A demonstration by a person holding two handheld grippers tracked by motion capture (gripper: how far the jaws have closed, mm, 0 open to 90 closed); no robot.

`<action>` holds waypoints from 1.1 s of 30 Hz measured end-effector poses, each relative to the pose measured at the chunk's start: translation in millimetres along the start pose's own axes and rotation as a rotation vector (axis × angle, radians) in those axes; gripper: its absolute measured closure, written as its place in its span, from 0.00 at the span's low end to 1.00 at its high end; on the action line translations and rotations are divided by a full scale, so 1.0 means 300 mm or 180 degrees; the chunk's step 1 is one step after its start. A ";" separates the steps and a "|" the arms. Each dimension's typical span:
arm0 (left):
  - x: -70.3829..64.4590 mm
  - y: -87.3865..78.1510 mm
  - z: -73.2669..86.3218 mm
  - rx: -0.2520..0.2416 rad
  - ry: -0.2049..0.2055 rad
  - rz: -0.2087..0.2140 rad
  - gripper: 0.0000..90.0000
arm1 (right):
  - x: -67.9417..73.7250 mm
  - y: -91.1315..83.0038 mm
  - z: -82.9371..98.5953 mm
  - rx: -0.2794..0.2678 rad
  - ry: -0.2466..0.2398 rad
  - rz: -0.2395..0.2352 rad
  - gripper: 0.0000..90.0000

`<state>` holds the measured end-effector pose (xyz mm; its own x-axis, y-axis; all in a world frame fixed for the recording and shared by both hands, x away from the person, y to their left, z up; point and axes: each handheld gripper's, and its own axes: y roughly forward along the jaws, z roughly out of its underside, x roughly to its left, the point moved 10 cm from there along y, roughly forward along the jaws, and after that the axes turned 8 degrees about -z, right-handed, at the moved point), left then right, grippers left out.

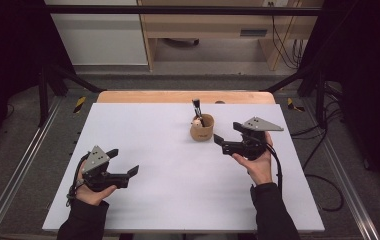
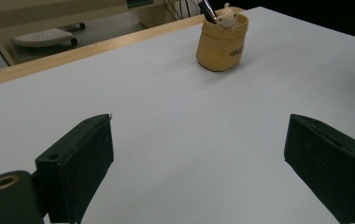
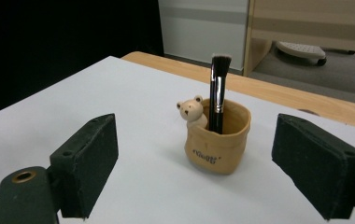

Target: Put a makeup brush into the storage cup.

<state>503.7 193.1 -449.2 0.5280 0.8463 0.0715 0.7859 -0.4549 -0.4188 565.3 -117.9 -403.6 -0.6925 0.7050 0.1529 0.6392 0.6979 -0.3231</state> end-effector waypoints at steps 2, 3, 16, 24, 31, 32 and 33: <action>-0.001 0.001 0.001 0.0005 -0.0013 0.0003 0.08 | -0.003 -0.013 0.013 -0.0002 0.0002 -0.0001 0.16; -0.001 0.001 0.001 0.0006 -0.0015 0.0005 0.08 | -0.006 -0.024 0.023 0.0011 -0.0017 0.0006 0.15; -0.009 0.004 0.006 0.0025 0.0005 0.0012 0.08 | 0.017 -0.120 0.081 -0.0047 -0.0080 -0.0006 0.11; -0.009 0.006 0.008 0.0031 0.0024 0.0010 0.08 | 0.016 -0.163 0.113 -0.0090 -0.0073 0.0015 0.11; -0.011 0.006 0.010 0.0038 0.0017 0.0014 0.08 | 0.009 -0.200 0.154 -0.0075 -0.0063 0.0031 0.11; -0.012 0.006 0.010 0.0038 0.0018 0.0015 0.08 | 0.009 -0.203 0.159 -0.0069 -0.0062 0.0030 0.11; -0.012 0.005 0.010 0.0036 0.0022 0.0016 0.08 | 0.008 -0.207 0.164 -0.0056 -0.0062 0.0032 0.11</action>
<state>502.0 190.1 -452.7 0.5340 0.8421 0.0756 0.7797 -0.4559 -0.4293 507.4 -165.7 -429.2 -0.6923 0.7095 0.1313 0.6518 0.6930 -0.3080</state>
